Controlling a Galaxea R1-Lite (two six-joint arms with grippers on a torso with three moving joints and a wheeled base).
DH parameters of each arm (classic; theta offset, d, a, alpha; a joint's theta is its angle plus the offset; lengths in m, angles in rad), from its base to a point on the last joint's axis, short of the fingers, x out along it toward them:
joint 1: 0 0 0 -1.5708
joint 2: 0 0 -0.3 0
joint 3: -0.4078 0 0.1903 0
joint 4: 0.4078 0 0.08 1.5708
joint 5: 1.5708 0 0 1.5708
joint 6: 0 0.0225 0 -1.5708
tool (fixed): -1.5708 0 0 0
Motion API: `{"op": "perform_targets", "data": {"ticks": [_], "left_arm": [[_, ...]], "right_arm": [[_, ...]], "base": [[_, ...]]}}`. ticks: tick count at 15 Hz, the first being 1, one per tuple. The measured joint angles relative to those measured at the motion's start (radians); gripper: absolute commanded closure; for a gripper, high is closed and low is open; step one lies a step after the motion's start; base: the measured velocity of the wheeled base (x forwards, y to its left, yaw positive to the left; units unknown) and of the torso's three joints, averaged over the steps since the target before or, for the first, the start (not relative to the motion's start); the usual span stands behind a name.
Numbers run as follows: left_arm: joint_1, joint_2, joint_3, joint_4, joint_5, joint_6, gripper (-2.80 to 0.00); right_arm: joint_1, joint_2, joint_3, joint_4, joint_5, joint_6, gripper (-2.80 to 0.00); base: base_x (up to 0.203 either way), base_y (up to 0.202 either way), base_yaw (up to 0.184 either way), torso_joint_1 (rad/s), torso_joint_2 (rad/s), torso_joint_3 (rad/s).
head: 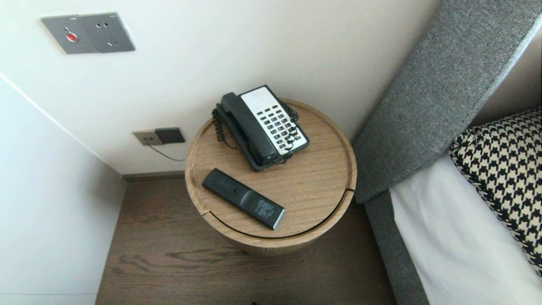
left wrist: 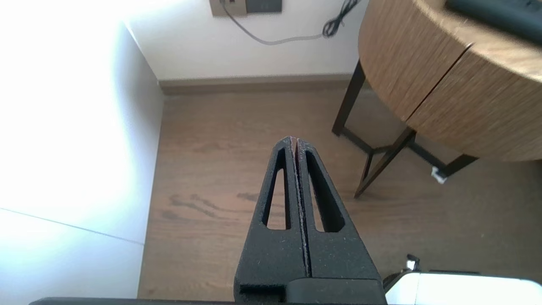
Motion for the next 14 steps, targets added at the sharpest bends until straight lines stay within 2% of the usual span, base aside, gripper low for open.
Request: {"op": "perform_targets", "data": {"ticks": [14], "left_arm": [[0.0, 0.0, 0.0, -0.001, 0.002, -0.006, 0.0]], "right_arm": [[0.0, 0.0, 0.0, 0.0, -0.001, 0.0, 0.0]], "base": [[0.0, 0.0, 0.0, 0.003, 0.0, 0.205]]}}
